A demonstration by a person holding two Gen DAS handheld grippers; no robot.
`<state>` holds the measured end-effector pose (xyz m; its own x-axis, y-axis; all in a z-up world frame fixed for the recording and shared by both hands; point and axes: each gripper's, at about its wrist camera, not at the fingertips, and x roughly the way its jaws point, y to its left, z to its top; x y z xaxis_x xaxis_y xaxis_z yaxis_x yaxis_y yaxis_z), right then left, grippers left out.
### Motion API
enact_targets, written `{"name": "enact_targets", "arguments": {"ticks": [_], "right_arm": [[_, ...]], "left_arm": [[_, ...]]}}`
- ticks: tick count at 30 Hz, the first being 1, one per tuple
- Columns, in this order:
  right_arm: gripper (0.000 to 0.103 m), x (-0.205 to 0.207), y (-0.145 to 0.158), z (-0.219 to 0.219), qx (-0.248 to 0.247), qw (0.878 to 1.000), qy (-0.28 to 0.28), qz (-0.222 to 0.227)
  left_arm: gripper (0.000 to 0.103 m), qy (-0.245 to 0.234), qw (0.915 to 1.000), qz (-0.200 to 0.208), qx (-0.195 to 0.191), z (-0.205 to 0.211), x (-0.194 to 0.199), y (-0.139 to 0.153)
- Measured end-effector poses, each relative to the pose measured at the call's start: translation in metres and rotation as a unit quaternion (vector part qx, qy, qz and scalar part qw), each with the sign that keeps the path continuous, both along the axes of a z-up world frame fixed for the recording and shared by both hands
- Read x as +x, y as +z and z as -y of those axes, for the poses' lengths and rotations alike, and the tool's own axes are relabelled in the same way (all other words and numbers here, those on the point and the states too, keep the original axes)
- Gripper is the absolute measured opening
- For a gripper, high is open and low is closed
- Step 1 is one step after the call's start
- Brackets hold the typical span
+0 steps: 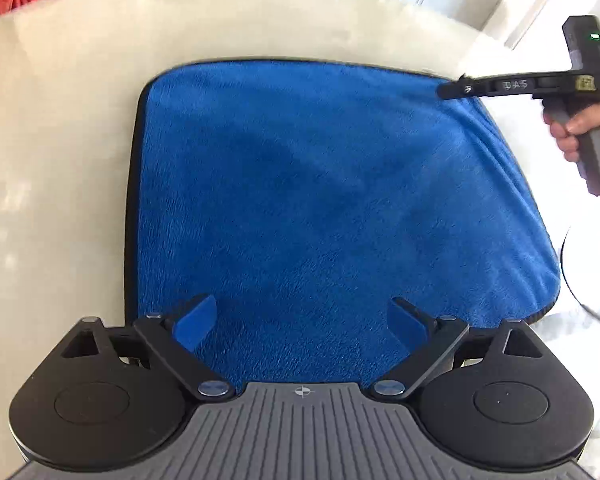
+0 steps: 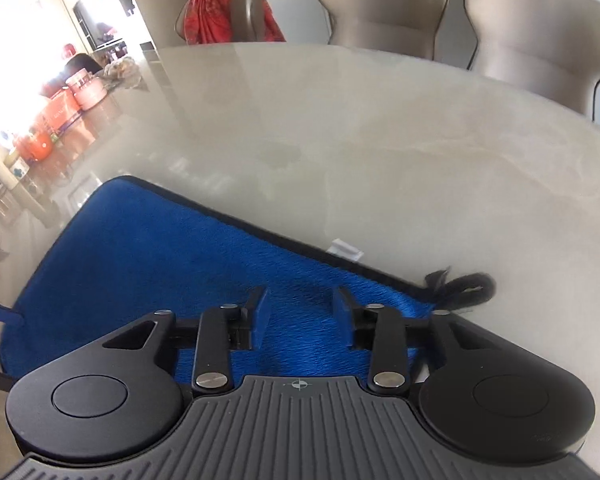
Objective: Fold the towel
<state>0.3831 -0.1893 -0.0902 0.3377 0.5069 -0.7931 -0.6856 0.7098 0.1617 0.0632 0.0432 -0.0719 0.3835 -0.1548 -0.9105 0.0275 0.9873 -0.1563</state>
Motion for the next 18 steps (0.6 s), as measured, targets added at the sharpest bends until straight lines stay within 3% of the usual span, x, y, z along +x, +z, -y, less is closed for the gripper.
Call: {"name": "enact_targets", "arguments": {"ticks": [3,6,8,10,13,16,18], "right_arm": [[0.009,0.014,-0.001,0.017,0.002,0.999,-0.035,-0.005],[0.019,0.004,0.006,0.017,0.004,0.999,-0.038,-0.005],[0.019,-0.02,0.012,0.002,0.02,0.999,0.024,-0.011],[0.028,-0.051,0.011,-0.015,0.029,0.995,0.088,-0.029],[0.03,-0.089,0.006,-0.034,0.015,0.988,0.15,-0.046],[0.032,-0.105,0.001,-0.034,0.002,0.987,0.156,-0.038],[0.032,-0.102,0.004,-0.016,0.003,0.991,0.132,-0.037]], "left_arm": [[0.095,-0.009,0.9998,-0.01,0.015,0.0,-0.011,0.0],[0.094,0.006,0.9998,-0.013,-0.012,-0.008,-0.012,0.003],[0.095,0.016,0.9994,0.008,-0.03,-0.008,-0.004,0.008],[0.095,0.015,0.9991,0.029,-0.028,-0.003,0.012,0.011],[0.095,0.003,0.9991,0.035,-0.022,0.007,0.027,0.01],[0.095,-0.007,0.9997,0.004,-0.022,0.011,0.03,0.001],[0.095,-0.018,0.9998,0.002,-0.009,0.011,0.022,0.003]]}}
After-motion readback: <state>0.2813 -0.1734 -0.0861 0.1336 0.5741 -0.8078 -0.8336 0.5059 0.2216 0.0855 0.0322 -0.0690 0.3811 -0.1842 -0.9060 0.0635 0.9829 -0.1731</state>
